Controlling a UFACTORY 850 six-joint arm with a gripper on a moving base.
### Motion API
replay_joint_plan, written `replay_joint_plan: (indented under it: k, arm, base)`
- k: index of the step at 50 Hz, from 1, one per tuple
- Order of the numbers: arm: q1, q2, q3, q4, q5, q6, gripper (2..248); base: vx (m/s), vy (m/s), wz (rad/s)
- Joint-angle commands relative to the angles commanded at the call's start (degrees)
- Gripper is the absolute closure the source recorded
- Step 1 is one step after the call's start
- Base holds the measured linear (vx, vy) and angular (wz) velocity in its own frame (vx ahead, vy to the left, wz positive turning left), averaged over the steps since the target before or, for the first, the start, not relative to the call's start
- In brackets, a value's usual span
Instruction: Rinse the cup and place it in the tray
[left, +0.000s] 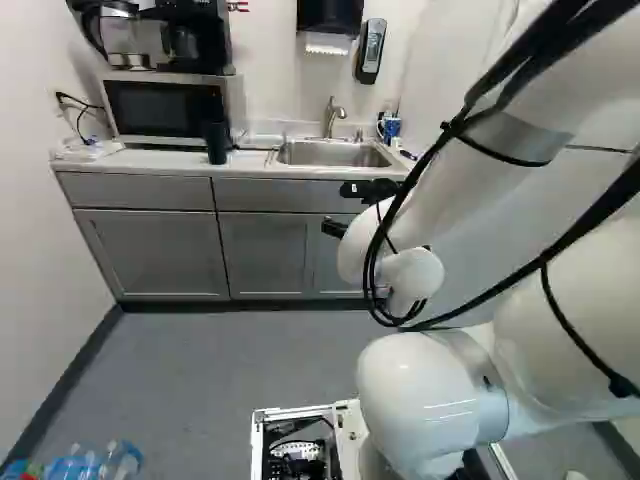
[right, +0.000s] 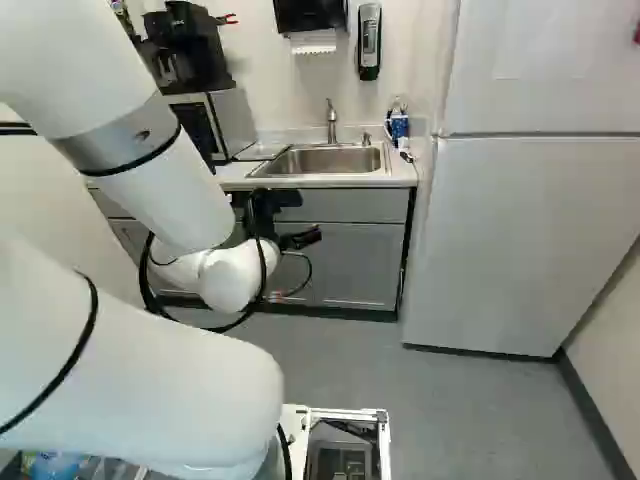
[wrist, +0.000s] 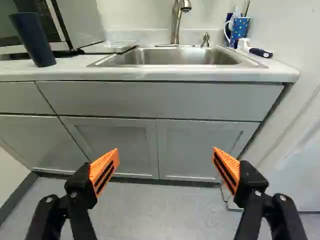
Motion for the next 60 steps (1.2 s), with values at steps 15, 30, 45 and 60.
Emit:
replay_joint_plan:
  k: [15,30,45,60]
  arm:
    - [0.00,0.00,0.00,0.00,0.00,0.00,3]
    - [0.00,-0.04,-0.04,0.00,0.00,0.00,3]
    - [-0.20,-1.07,-1.75,0.00,0.00,0.00,3]
    - [-0.19,-1.09,-3.93,0.00,0.00,0.00,3]
  base:
    - [0.000,0.000,0.000]
    - [0.000,0.000,0.000]
    - [0.000,0.000,0.000]
    - [0.000,0.000,0.000]
